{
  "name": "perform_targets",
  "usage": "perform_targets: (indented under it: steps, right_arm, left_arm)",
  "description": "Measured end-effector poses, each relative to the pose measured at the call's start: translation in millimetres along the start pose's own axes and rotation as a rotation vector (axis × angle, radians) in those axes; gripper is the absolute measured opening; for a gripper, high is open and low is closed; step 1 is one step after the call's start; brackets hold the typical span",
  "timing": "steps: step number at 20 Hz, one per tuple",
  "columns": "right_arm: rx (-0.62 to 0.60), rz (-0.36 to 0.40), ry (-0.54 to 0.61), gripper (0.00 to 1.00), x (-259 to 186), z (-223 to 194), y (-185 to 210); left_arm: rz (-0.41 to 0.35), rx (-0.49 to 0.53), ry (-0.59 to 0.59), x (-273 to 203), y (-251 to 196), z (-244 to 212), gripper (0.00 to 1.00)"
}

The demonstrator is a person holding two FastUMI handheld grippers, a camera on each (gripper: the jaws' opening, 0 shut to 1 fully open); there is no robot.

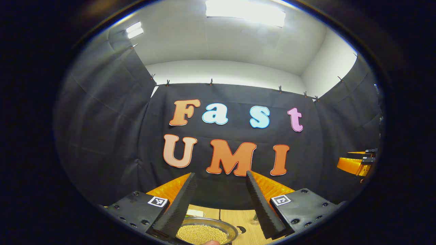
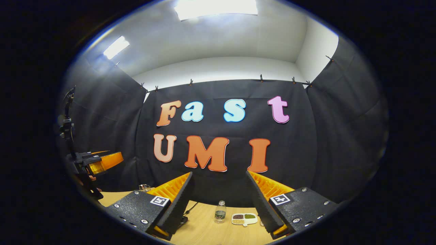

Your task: First push the handle of the pot to place it horizontally, then grasp the pot with both hands and set it on the induction cooktop.

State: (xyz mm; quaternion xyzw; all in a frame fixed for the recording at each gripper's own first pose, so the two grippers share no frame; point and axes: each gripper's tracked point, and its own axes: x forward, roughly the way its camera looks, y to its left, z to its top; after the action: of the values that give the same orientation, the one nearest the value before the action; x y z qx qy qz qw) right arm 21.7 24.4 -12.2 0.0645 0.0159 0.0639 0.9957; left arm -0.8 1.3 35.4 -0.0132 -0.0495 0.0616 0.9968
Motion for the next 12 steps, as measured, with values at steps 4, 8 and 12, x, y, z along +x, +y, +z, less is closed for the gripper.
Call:
perform_targets:
  steps: [4,8,12]
  right_arm:
    - [-0.021,0.006,-0.027,0.93,4,13,3]
    - [-0.004,0.036,-0.027,0.94,8,17,13]
    - [-0.024,0.034,-0.048,0.94,14,24,14]
  left_arm:
    - [0.041,-0.016,0.020,11,22,3,0.98]
    - [0.016,0.004,0.011,10,18,6,0.98]
    - [0.002,0.049,-0.008,9,12,15,0.98]
